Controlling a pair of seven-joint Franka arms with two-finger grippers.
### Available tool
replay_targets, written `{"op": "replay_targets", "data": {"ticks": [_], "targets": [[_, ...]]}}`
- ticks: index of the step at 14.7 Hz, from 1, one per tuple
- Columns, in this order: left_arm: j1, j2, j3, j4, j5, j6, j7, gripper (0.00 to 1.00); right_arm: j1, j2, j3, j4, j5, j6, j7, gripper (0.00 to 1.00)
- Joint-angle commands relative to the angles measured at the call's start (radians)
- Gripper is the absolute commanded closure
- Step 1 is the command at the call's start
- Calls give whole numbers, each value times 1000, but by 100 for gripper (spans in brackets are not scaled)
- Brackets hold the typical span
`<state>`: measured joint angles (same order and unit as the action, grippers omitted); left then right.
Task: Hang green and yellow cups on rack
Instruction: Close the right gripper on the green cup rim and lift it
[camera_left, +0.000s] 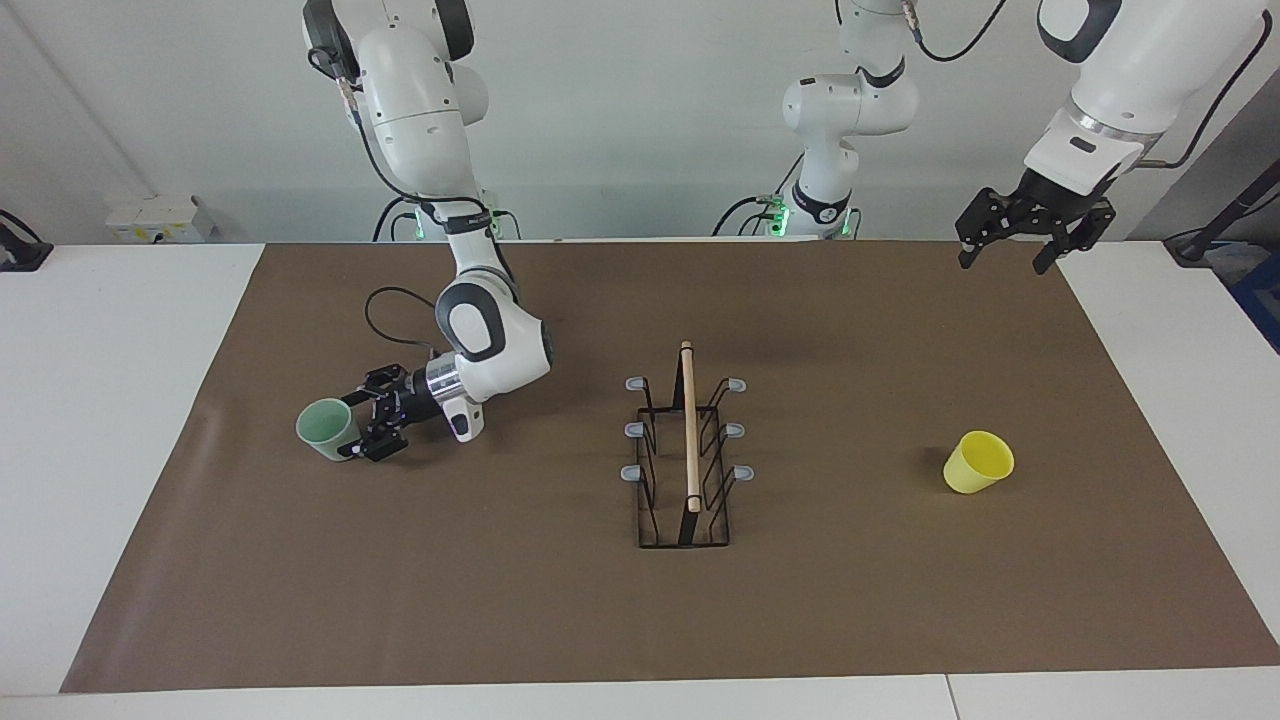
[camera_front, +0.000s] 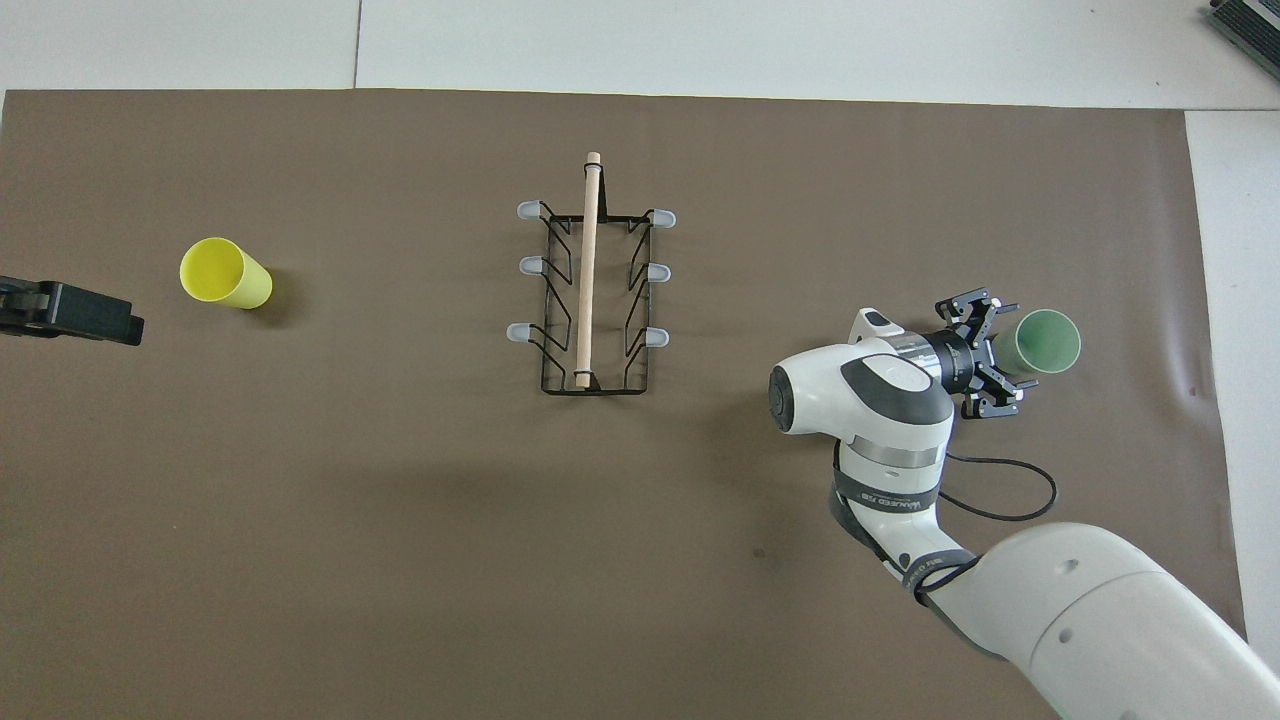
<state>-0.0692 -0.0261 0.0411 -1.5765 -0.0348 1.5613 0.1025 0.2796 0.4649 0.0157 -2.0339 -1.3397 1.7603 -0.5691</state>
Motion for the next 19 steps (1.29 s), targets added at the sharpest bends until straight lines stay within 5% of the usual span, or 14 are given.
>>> {"op": "replay_targets", "data": {"ticks": [1,5,11,12,13,14,19], "targets": [[15,-12,-1,-8,-4,9,-30,0,-48,0,6,-19,-56,50,54,0],[80,69,0,71,-65,-1,-119,0,-56,0,6,-22,-56,56,69,0],[192,328,8,311,-226,-50,-435,0,-71,0,6,-35,-58,76,103,1],[207,339,6,316,-247,-50,-499,0,-69,0,6,-35,-58,76,103,11],[213,353,8,316,-258,-38,-576,0,-68,0,6,-35,-59,76,98,34],[213,371,9,317,-267,-31,-637,0,-62,0,6,-35,-64,76,97,99],[268,508,36,380,-372,-14,-941,0,-54,-2,7,15,-44,74,101,100]]}}
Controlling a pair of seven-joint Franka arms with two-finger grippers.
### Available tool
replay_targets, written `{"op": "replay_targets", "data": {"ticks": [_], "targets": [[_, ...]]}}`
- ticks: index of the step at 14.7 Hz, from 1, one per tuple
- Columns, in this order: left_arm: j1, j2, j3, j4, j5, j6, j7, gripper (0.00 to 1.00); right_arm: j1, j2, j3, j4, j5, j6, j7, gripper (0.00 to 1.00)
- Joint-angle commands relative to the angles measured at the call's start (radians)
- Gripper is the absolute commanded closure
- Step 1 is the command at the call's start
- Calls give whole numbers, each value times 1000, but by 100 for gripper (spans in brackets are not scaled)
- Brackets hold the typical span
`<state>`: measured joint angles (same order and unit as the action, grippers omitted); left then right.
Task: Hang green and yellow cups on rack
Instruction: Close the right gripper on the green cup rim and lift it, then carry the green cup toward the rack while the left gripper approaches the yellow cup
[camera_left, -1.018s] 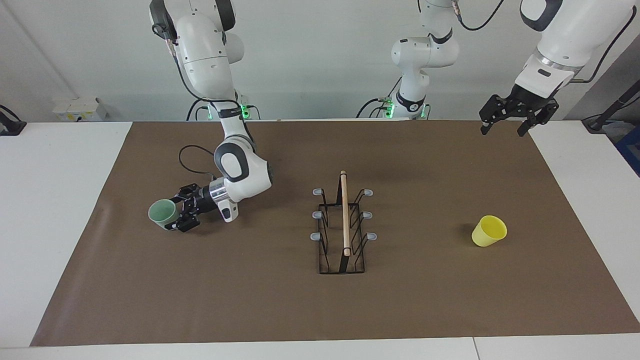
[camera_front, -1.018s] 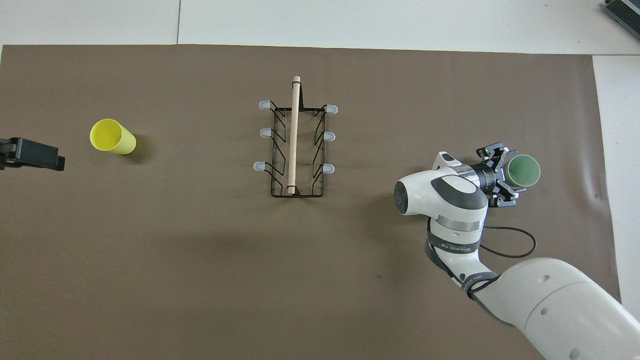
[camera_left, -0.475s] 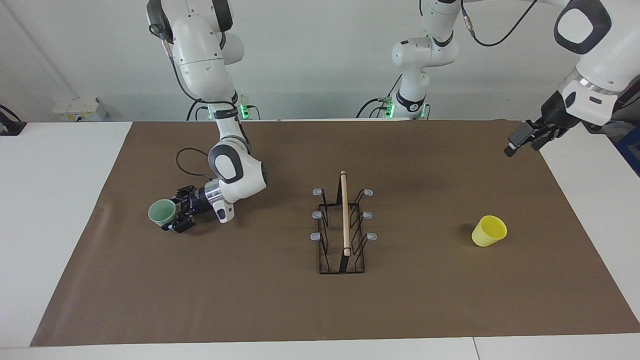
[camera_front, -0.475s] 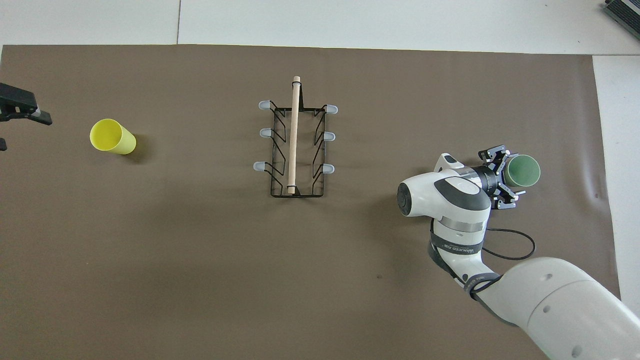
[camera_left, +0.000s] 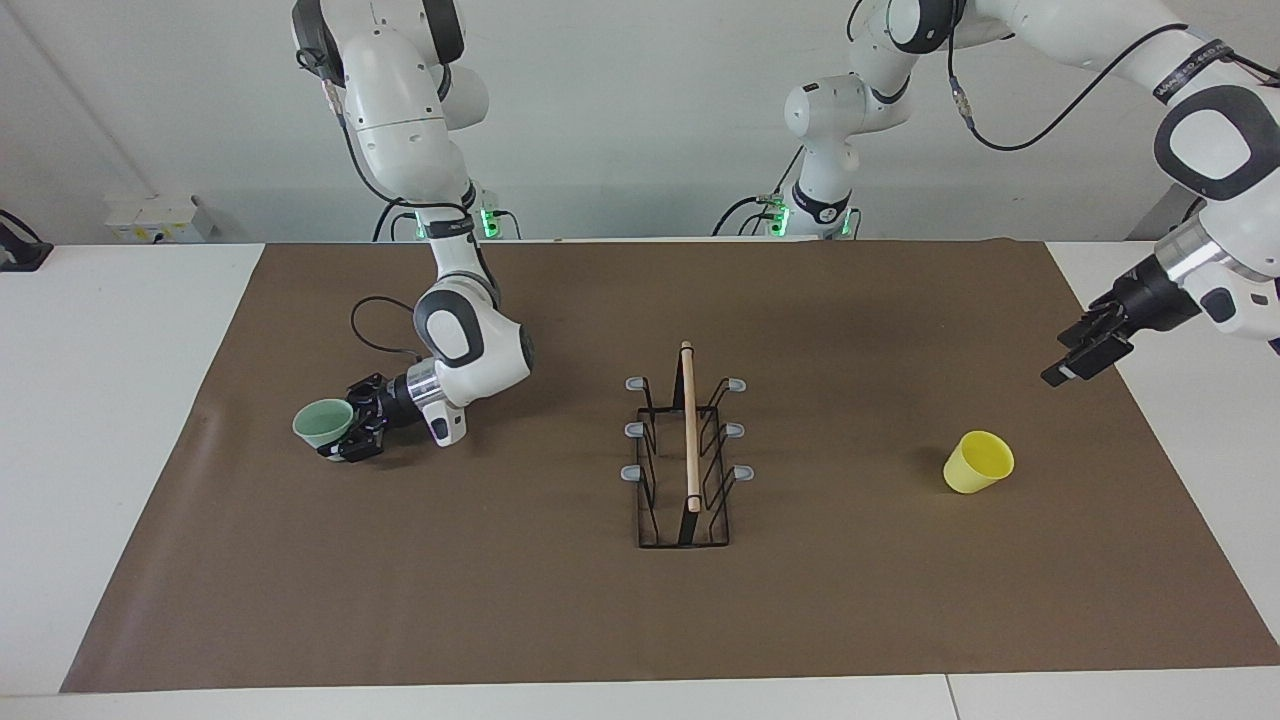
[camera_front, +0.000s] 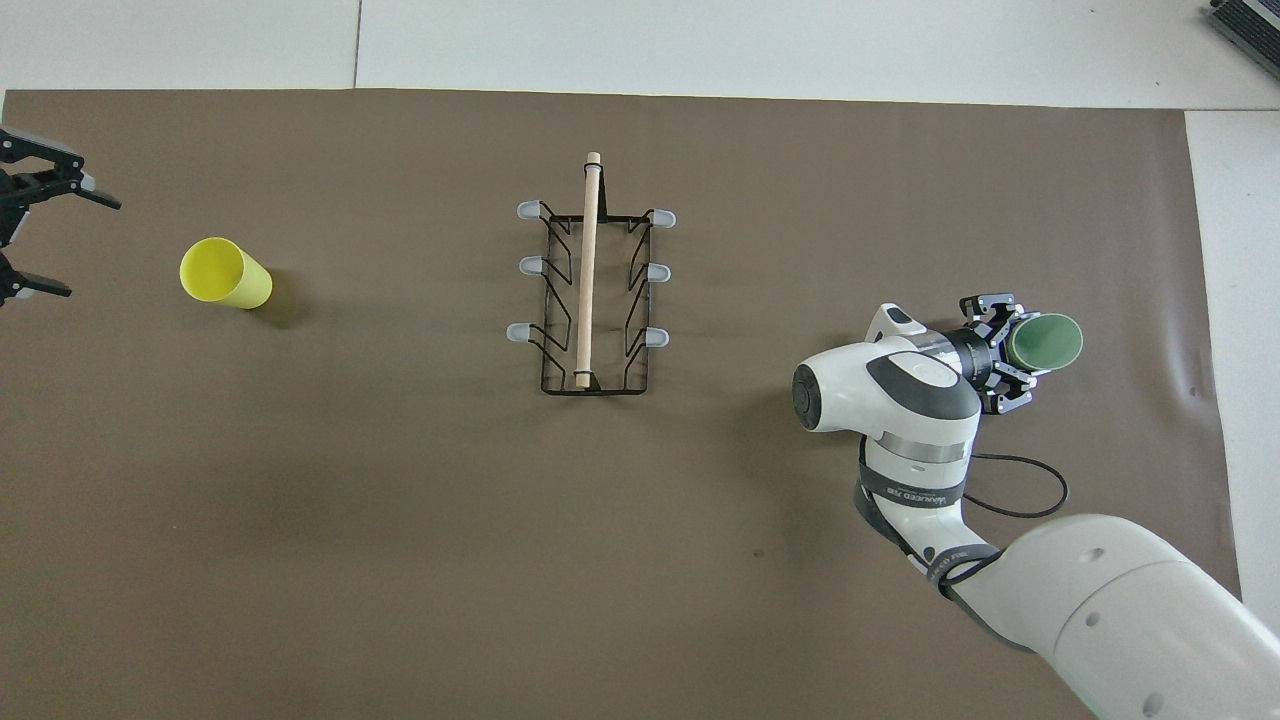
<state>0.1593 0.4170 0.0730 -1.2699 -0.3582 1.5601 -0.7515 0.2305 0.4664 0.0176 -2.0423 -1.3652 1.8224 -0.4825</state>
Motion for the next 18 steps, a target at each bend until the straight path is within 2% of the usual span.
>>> {"op": "replay_targets", "data": {"ticks": [1,5,9,12,14,16,18], "targets": [[42,77,5,75,-51,20,-129,0,-2,-2,10,48,7,14,15,100],[68,115,-2,54,-88,110,-196,0,16,-15,12,99,139,17,21,100],[124,117,-1,-40,-197,208,-270,0,15,-34,31,143,279,18,18,100],[152,97,1,-168,-286,310,-337,0,-40,-92,31,142,398,151,-5,100],[170,43,-1,-306,-370,394,-367,0,-56,-126,33,143,451,178,-13,100],[172,-9,-1,-446,-421,478,-397,0,-75,-170,31,142,559,237,-18,100],[172,-35,-1,-534,-465,526,-414,0,-98,-199,31,143,644,280,-48,100]]}}
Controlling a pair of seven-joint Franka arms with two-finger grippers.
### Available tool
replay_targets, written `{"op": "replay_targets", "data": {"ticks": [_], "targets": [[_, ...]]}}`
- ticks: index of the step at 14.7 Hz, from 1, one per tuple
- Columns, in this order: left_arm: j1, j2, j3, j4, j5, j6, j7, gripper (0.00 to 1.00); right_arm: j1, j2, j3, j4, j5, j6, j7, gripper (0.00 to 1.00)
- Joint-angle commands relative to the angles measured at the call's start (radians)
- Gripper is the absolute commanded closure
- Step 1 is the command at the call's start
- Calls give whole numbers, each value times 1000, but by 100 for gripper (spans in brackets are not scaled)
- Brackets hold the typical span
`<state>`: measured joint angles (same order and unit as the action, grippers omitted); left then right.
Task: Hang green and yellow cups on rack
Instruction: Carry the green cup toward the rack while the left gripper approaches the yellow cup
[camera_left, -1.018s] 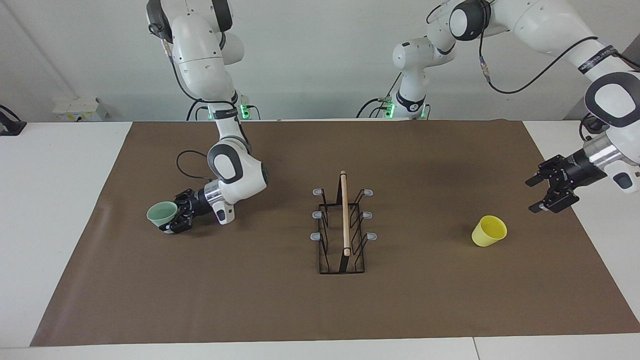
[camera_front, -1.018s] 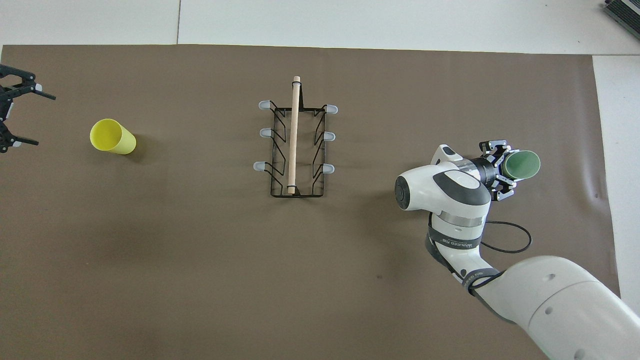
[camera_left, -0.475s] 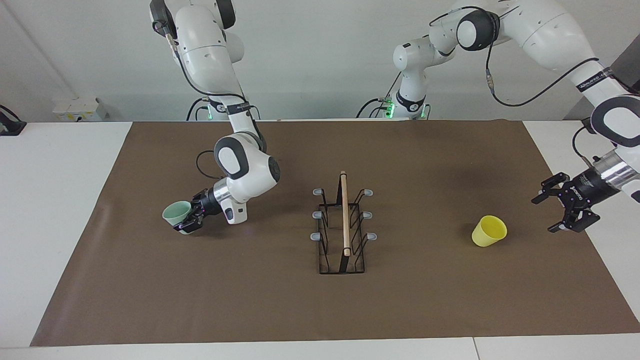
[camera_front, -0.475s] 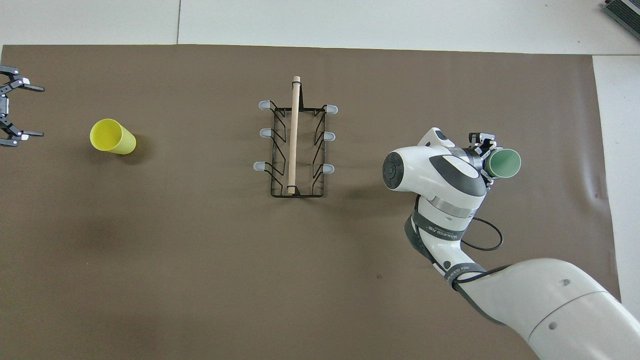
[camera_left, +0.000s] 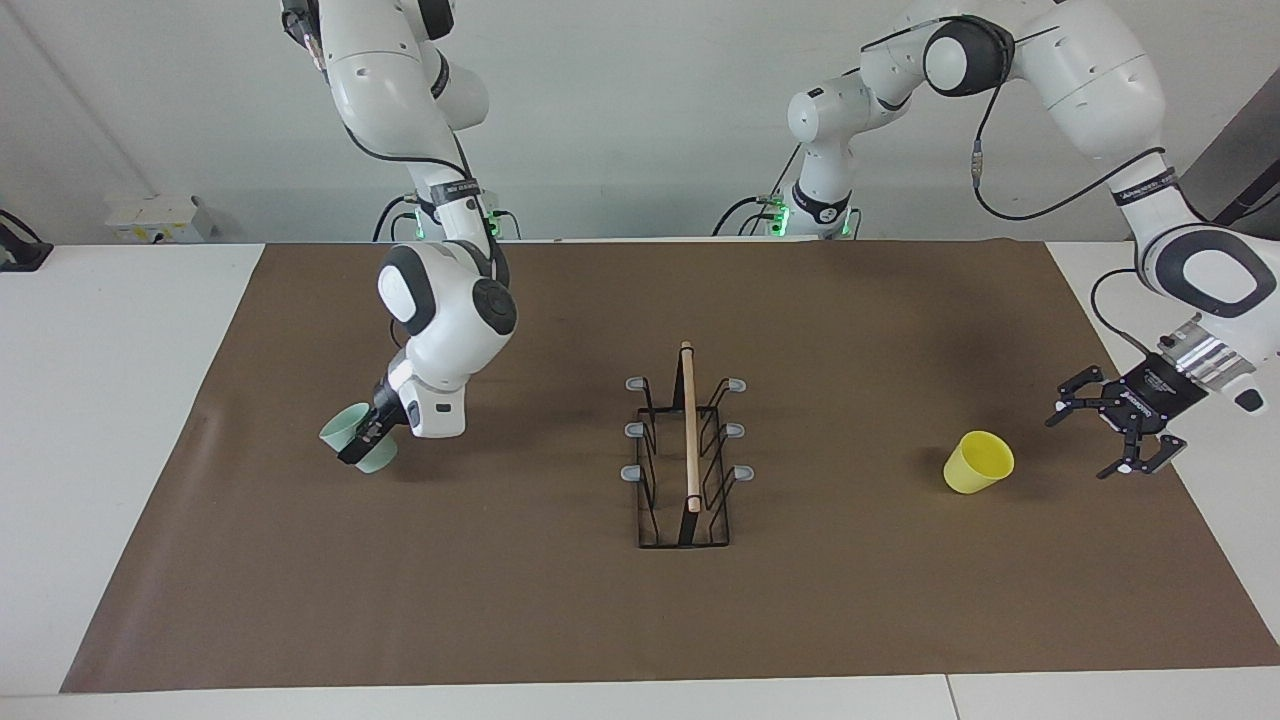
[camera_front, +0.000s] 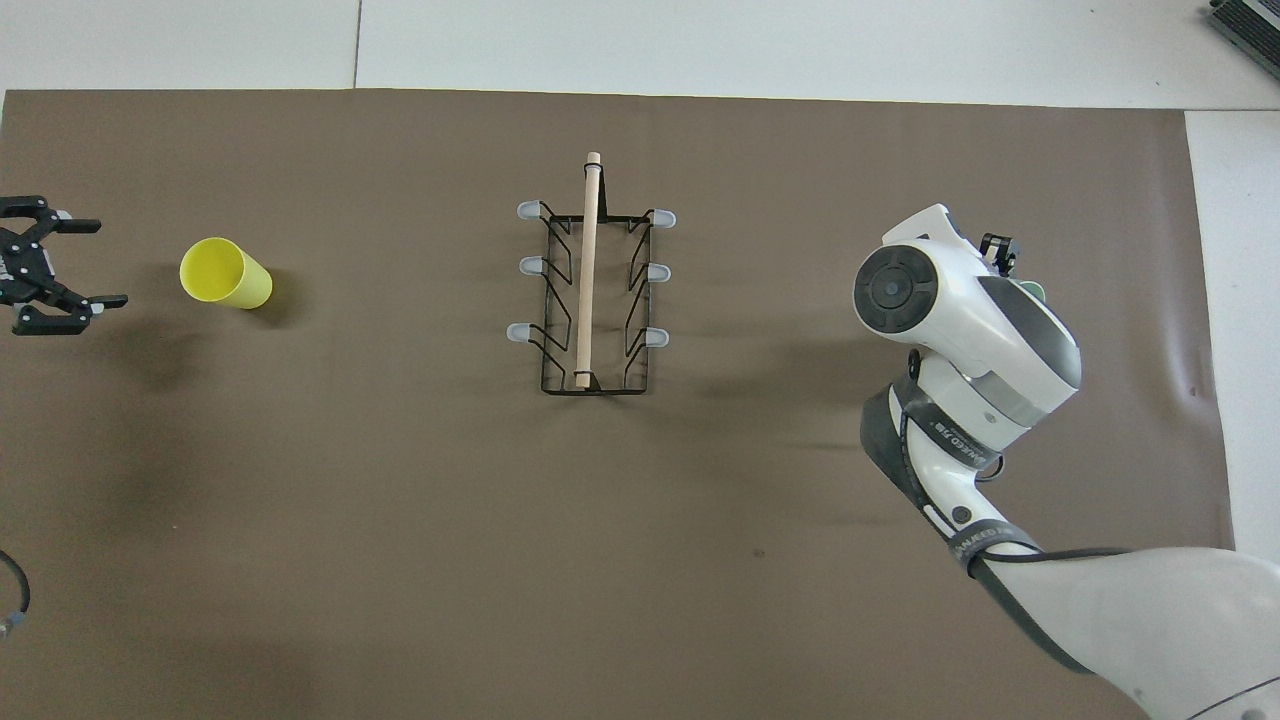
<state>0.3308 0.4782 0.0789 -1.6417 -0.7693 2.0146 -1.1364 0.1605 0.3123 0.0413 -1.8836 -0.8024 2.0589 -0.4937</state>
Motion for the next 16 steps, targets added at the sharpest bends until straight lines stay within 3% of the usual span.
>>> {"op": "replay_targets", "data": {"ticks": [1,6,10,16], "targets": [[1,-104,-7,-174,-68,67,-26,0,-33,-59,8,-15,136,59,-39,100],[-18,-141,-8,-279,-117,99,-17,0,-35,-133,8,-15,356,67,-39,100],[-42,-145,-8,-273,-123,128,-71,0,-24,-199,9,-17,503,87,-43,100],[-73,-144,-7,-270,-120,237,-137,0,20,-282,8,-17,840,104,-46,100]]}}
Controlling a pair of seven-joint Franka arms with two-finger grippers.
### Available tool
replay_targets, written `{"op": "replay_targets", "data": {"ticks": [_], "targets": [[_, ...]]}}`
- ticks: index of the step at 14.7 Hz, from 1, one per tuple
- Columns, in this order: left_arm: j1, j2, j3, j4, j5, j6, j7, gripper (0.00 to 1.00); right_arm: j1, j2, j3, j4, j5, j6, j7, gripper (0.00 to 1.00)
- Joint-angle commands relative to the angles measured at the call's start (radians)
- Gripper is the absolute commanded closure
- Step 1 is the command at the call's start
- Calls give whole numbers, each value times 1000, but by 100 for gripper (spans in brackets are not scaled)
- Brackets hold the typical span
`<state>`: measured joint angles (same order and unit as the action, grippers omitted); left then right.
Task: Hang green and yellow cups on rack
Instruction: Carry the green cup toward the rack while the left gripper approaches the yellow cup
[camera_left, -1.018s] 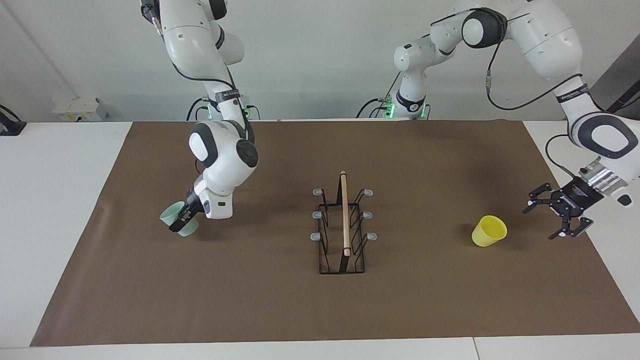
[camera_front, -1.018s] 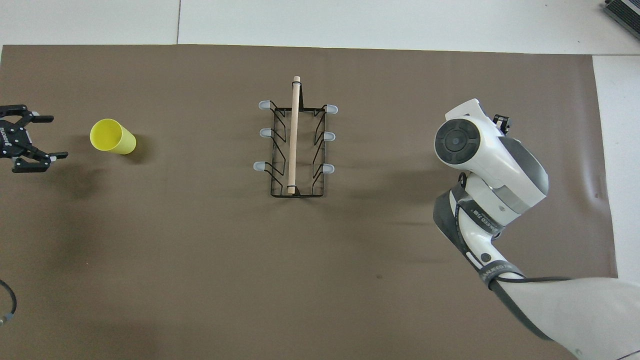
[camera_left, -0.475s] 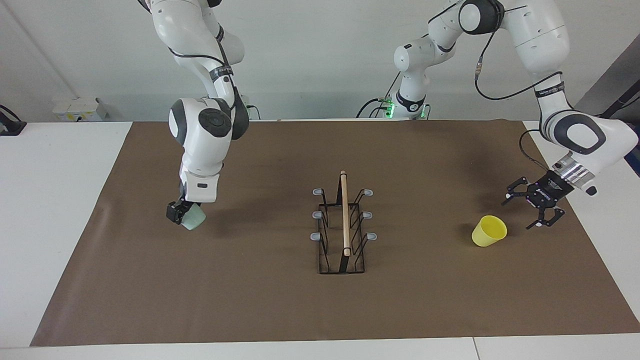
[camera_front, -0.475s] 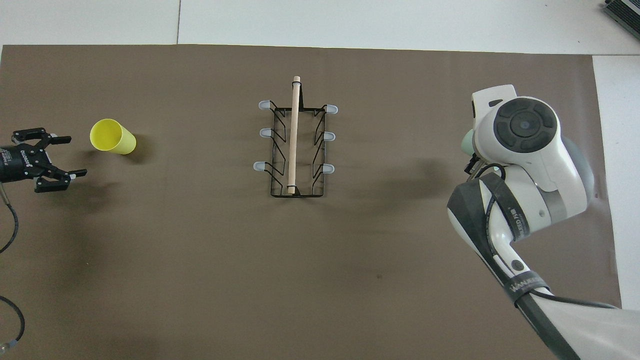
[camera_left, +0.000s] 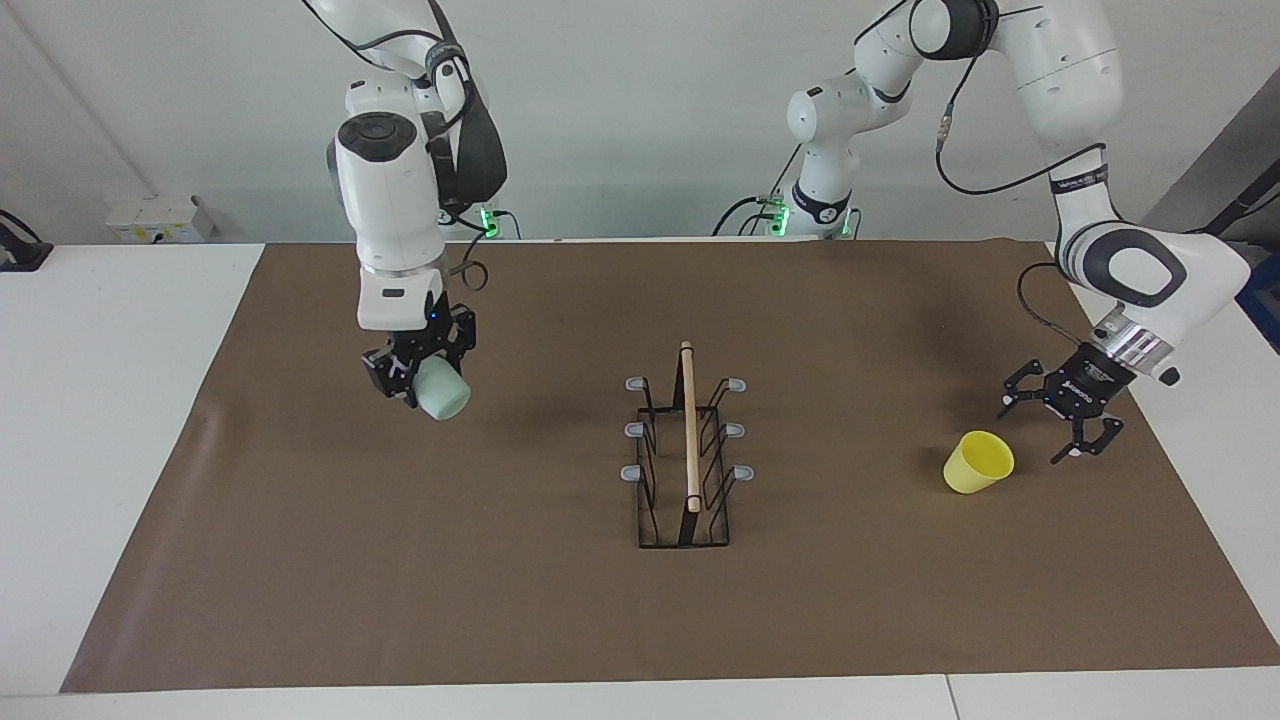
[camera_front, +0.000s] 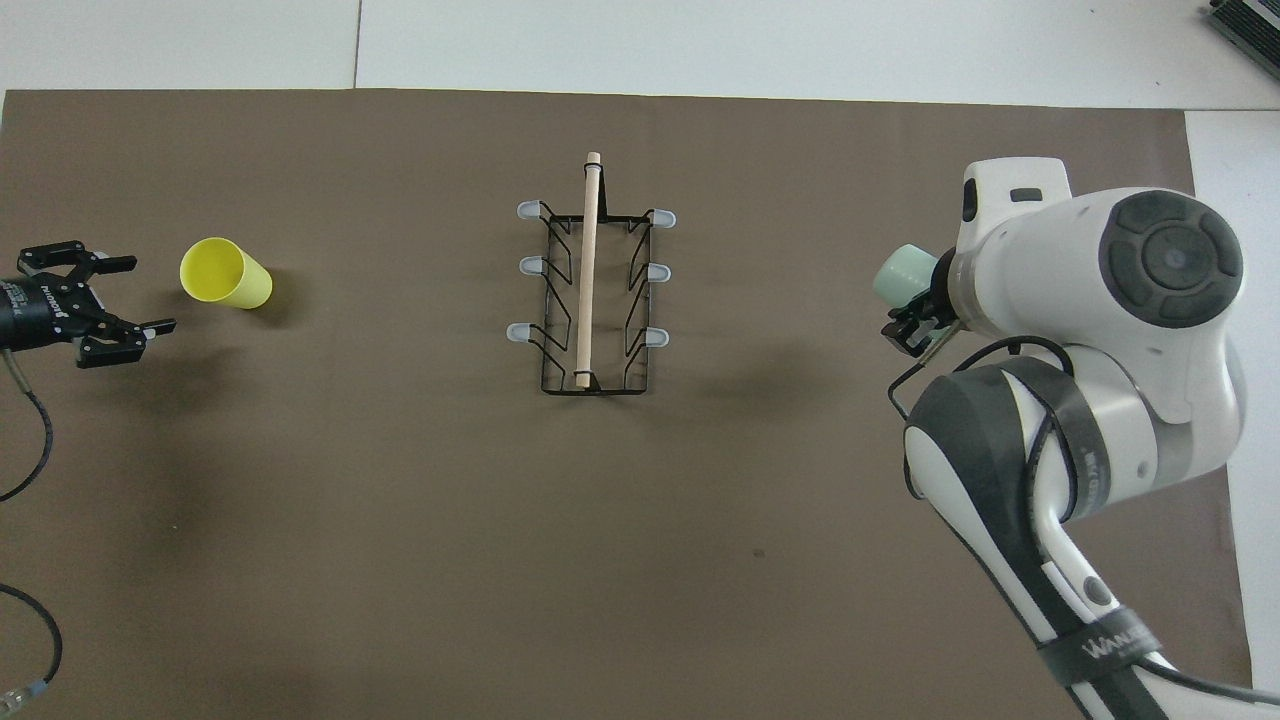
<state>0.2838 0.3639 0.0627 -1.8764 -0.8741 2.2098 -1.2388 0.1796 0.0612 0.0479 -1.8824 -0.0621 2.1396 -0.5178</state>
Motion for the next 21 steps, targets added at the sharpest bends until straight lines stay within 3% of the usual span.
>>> {"op": "replay_targets", "data": {"ticks": [1,3,8,13,16,18,21], "targets": [[-29,-31,9,-33,-14,51,-50,0,4,-41,3,-21,163,46,-22,100],[-31,-52,9,-35,-14,57,-97,0,6,-49,3,-23,266,68,-22,100],[-57,-52,9,-66,-11,141,-128,0,61,-49,3,-50,531,261,-48,100],[-57,-57,5,-104,-17,174,-113,0,136,-61,3,-101,1044,486,-354,100],[-43,-43,3,-105,-23,174,-102,0,161,-72,3,-135,1331,537,-583,100],[-40,-37,3,-113,-100,174,-56,0,162,-92,3,-176,1532,536,-738,100],[-47,-55,3,-194,-331,182,157,0,191,-90,3,-211,1866,530,-1002,100]]}}
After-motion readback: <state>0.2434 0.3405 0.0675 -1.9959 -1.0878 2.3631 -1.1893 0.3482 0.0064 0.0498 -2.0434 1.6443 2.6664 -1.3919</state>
